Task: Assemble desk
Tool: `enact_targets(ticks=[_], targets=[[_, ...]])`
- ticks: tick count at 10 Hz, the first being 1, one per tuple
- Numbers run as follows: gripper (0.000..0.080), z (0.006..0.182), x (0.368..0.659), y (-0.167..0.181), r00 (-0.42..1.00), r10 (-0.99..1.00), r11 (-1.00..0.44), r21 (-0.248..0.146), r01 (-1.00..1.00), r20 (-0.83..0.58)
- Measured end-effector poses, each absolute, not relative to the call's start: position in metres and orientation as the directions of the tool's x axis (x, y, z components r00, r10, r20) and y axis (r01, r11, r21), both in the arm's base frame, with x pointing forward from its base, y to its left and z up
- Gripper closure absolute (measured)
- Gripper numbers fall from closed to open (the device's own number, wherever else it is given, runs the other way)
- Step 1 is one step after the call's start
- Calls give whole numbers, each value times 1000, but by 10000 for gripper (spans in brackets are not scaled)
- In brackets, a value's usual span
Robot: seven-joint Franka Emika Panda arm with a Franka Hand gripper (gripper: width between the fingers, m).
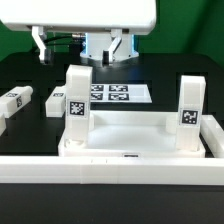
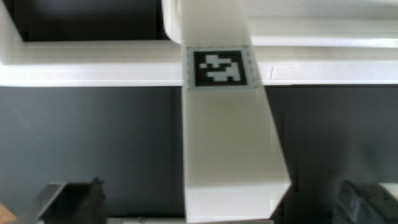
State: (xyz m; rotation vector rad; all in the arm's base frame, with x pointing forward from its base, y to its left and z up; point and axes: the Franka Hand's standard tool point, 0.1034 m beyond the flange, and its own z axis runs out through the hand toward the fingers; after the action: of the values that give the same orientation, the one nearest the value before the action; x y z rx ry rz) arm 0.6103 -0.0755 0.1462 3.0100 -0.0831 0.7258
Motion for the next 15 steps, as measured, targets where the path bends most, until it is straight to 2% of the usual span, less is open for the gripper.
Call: enact_targets(ticks=[1, 2, 3, 4, 5, 6, 7, 9, 10, 11, 12, 13, 15], targets=[[150, 146, 610, -75, 890, -42, -998, 29, -62, 454], [150, 139, 605, -63, 937, -77, -997, -34, -69, 341], [150, 137, 609, -64, 952, -76, -997, -49, -64, 297], [150, 129, 607, -62, 980, -70, -995, -78, -56, 188], [150, 128, 611, -63, 996, -53, -994, -97, -46, 76], [150, 127, 620, -67, 998, -44, -994, -99, -40, 40], [150, 125, 617, -67, 999, -38, -992, -121, -42, -33], [150, 124, 621, -68, 999, -40, -993, -114, -41, -14], [150, 123, 620, -70, 999, -23, -995, -94, -25, -25], [150, 120, 621, -77, 999, 3, -999, -41, 1, -39], [150, 118, 624, -79, 999, 7, -1000, -22, 6, -42], [150, 119, 626, -77, 999, 27, -1000, -8, 27, -41], [150, 118, 626, -78, 998, 48, -999, -6, 48, -41]])
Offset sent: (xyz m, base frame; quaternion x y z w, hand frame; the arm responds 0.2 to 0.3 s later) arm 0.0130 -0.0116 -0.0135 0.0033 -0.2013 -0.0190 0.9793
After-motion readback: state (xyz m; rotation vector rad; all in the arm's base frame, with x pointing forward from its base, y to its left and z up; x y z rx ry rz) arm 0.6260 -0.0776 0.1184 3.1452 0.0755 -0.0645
